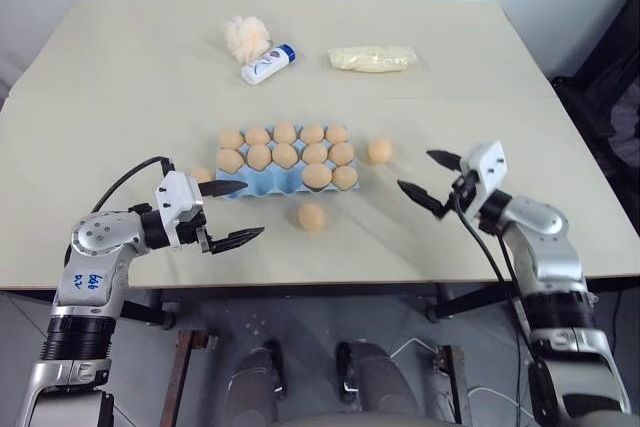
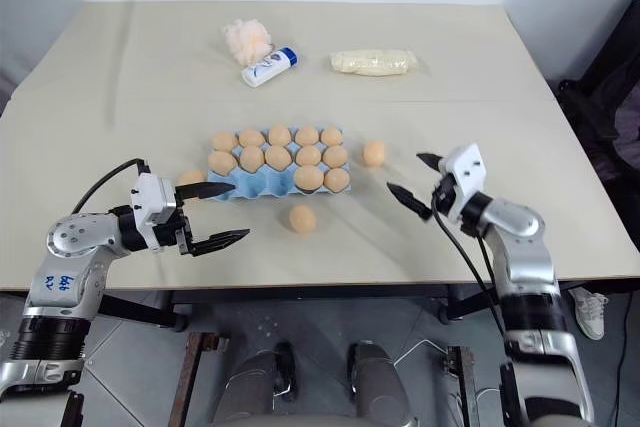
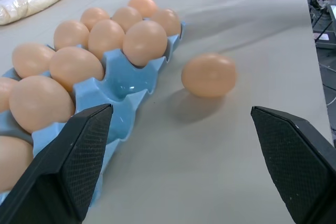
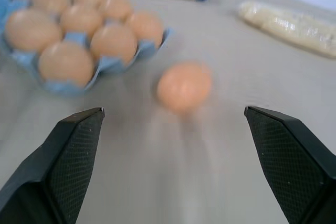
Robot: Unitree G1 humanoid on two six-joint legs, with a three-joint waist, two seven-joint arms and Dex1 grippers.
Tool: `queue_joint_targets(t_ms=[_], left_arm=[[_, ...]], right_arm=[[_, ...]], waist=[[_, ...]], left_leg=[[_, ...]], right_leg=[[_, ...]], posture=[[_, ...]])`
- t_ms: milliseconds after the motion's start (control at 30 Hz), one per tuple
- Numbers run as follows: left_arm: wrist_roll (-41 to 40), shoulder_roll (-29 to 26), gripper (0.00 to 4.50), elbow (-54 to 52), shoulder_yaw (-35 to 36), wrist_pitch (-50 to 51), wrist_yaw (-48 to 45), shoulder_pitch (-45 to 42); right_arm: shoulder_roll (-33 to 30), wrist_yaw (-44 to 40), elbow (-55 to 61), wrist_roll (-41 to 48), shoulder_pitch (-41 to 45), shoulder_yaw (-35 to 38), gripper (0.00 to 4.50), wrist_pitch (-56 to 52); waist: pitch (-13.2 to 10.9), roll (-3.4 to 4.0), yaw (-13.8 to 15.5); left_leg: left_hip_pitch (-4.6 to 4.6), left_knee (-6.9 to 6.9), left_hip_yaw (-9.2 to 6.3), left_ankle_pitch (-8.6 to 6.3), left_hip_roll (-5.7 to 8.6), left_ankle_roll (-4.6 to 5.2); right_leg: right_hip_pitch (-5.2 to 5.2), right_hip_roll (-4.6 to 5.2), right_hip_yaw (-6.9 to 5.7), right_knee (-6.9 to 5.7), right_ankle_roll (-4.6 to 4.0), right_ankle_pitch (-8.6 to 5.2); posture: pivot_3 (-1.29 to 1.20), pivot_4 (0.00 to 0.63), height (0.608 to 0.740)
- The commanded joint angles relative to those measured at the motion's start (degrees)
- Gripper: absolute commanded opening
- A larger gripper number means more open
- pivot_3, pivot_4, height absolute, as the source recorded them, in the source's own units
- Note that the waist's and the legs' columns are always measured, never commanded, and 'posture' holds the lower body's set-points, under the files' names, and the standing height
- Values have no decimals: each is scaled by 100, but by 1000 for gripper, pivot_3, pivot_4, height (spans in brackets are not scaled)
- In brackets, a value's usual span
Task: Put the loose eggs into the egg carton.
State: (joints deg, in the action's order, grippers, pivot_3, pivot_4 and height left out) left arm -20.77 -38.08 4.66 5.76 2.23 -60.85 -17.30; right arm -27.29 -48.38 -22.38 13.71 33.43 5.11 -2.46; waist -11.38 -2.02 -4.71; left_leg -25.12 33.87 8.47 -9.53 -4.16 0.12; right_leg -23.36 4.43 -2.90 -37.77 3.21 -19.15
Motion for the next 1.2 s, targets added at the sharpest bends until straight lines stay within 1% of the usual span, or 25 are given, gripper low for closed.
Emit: queue_joint_targets(t_ms=[33, 67, 167, 233, 367, 433, 533, 567, 600, 700, 767, 800, 867, 1000, 1100, 1200], left_arm=[[4, -46, 4480, -118, 103, -116, 36, 4], [8, -48, 4480, -117, 103, -123, 41, 5], [14, -55, 4480, -179, 148, -139, 107, 47], [-1, -59, 4480, -225, 181, -129, 145, 81], [-41, -75, 4480, -350, 245, -89, 199, 193], [-43, -89, 4480, -421, 292, -79, 234, 250], [-46, -114, 4500, -464, 341, -81, 268, 308], [-44, -115, 4500, -468, 350, -82, 272, 315], [-40, -114, 4500, -473, 356, -83, 274, 321], [-29, -114, 4500, -451, 367, -96, 282, 314], [-34, -119, 4500, -422, 402, -109, 296, 317], [-36, -119, 4500, -405, 421, -114, 305, 317], [-42, -122, 4500, -375, 475, -111, 332, 324], [-112, -166, 4500, -343, 738, -39, 453, 461], [-118, -185, 4500, -332, 866, -22, 511, 587], [-97, -185, 4500, -331, 962, 9, 600, 704]], right_arm=[[175, 156, -721, -166, 724, -137, 4500, -59], [215, 156, -893, -204, 874, -165, 4500, -50], [482, 330, -1853, -498, 1639, -354, 4500, 105], [615, 396, -2455, -656, 2000, -444, 4500, 165], [768, 612, -3478, -993, 2403, -596, 4500, 456], [809, 726, -3760, -1087, 2477, -617, 4500, 511], [834, 669, -3946, -1071, 2516, -550, 3887, 633], [829, 629, -3963, -1072, 2512, -545, 3634, 707], [819, 612, -3955, -1067, 2499, -534, 3263, 766], [760, 449, -3827, -1069, 2469, -543, 2246, 890], [732, 273, -3628, -995, 2461, -513, 1877, 912], [731, 192, -3539, -942, 2459, -483, 1777, 895], [711, 133, -3350, -911, 2446, -456, 1702, 871], [762, -401, -2095, -660, 2245, -580, 1702, 317], [950, -660, -1006, -473, 2009, -824, 1702, -301], [1245, -609, -123, -434, 1789, -1159, 1702, -908]], waist=[[0, 0, -8], [0, 0, -8], [0, 0, -9], [0, 0, -9], [0, 0, 3], [0, 0, 12], [0, 0, -4], [0, 0, -13], [0, 0, -23], [0, 1, -23], [0, 1, -18], [0, 1, -19], [0, 1, -16], [-1, 1, -23], [-1, 2, -12], [-1, 1, -22]], left_leg=[[-2, -2, 0, 0, 0, 0], [-2, -2, 0, 0, 0, 0], [-6, -4, 1, 2, 0, 1], [-7, -3, 3, 2, 1, 1], [-8, -5, 3, 1, 1, 0], [-14, -6, 1, 1, 4, 0], [-14, -4, 2, 1, 4, 0], [-14, -4, 2, 1, 4, 0], [-13, -4, 2, 1, 3, -1], [-11, -5, 2, 2, 1, -1], [-12, -5, 2, 2, 2, -1], [-12, -4, 2, 2, 2, -1], [-12, -4, 3, 2, 2, -1], [-12, -5, 2, 2, 0, -1], [-11, -10, 1, 1, -3, -3], [-11, -12, 0, 0, -3, -4]], right_leg=[[-2, 0, 0, 0, 0, 0], [-3, 0, 0, 0, -1, 0], [-6, 0, -1, 0, -1, -1], [-7, 0, 0, -1, -1, -1], [-8, 2, 0, 1, -1, -1], [-10, 6, -2, 3, -1, -1], [-11, 7, 0, 1, 1, 1], [-12, 6, 0, 0, 1, 1], [-11, 5, 1, -1, 1, 1], [-11, 2, 1, -4, 1, 0], [-11, 2, 1, -4, 1, 0], [-11, 2, 1, -4, 1, 0], [-11, 3, 2, -4, 1, 1], [-14, 2, 2, -5, 1, 0], [-13, 2, -1, -6, -1, -1], [-14, 3, 0, -5, -2, -1]], posture=[[0, 150, 740], [0, 150, 740], [0, 150, 740], [0, 150, 740], [0, 150, 740], [0, 150, 740], [0, 150, 740], [0, 150, 740], [0, 150, 740], [0, 150, 740], [0, 150, 740], [0, 150, 740], [0, 150, 740], [0, 150, 740], [0, 150, 740], [0, 150, 740]])
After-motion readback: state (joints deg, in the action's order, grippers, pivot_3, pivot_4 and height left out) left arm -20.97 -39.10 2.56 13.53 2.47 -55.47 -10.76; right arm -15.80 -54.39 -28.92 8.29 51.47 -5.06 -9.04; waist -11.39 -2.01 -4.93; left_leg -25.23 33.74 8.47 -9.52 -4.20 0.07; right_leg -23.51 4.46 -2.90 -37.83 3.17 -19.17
